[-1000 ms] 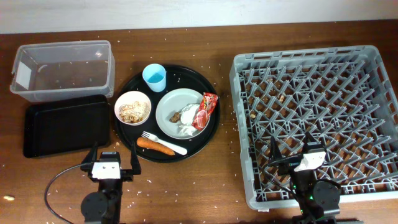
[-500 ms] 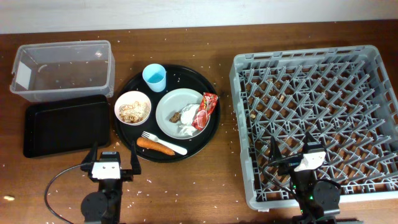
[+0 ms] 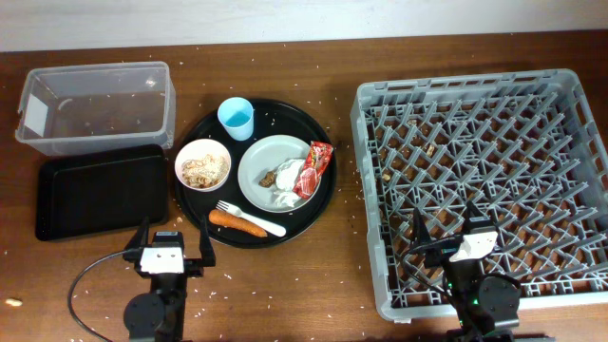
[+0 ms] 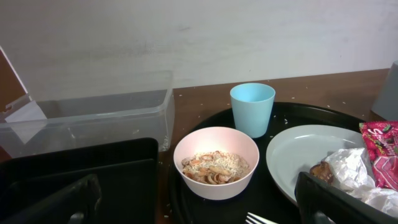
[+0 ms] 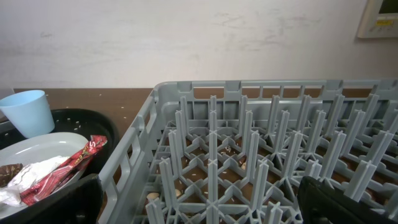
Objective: Sort waste into correct bins and load items into the dishwasher rack
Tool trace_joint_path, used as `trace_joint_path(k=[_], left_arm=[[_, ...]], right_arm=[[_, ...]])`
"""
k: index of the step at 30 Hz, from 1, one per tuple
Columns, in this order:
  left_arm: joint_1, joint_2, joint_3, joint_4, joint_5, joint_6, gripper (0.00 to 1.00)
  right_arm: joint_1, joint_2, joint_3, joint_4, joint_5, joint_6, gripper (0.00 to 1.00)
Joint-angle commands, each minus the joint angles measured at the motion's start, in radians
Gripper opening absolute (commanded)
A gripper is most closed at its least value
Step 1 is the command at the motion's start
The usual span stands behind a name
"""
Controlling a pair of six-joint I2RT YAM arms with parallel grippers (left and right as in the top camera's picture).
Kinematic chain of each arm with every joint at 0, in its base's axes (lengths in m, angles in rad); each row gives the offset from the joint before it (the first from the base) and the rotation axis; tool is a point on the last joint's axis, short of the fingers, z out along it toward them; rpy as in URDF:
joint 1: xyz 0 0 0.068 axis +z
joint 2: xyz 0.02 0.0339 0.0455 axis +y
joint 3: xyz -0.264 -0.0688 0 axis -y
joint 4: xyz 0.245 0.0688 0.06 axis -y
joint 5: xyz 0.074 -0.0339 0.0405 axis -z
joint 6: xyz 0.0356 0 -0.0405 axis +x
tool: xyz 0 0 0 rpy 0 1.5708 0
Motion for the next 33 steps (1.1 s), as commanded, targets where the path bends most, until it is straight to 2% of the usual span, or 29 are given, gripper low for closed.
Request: trace_joint_path(k=[1,30,31,33], left_arm=[[0.005,-0.007,-0.003,-0.007,0.0,0.016,0.99],[0.004,-0.007,-0.002,0.002,0.0,0.016,0.99],[0.004,-0.007,-0.002,0.004,0.001,0.016,0.99],[0.005,-0.006,-0.002,-0.001,-0.005,0.017,0.99]], right_arm=[[0.0,-0.005,-0.008,0.0,-0.013,0.006,0.99],[0.0,-0.005,-0.008,0.0,-0.014,0.008,0.98],[0.0,-0.005,-0.008,0.002,-0.048,0.023,0.98],[0.0,-0.004,-0.008,0.005,-0.104,0.181,0.99]])
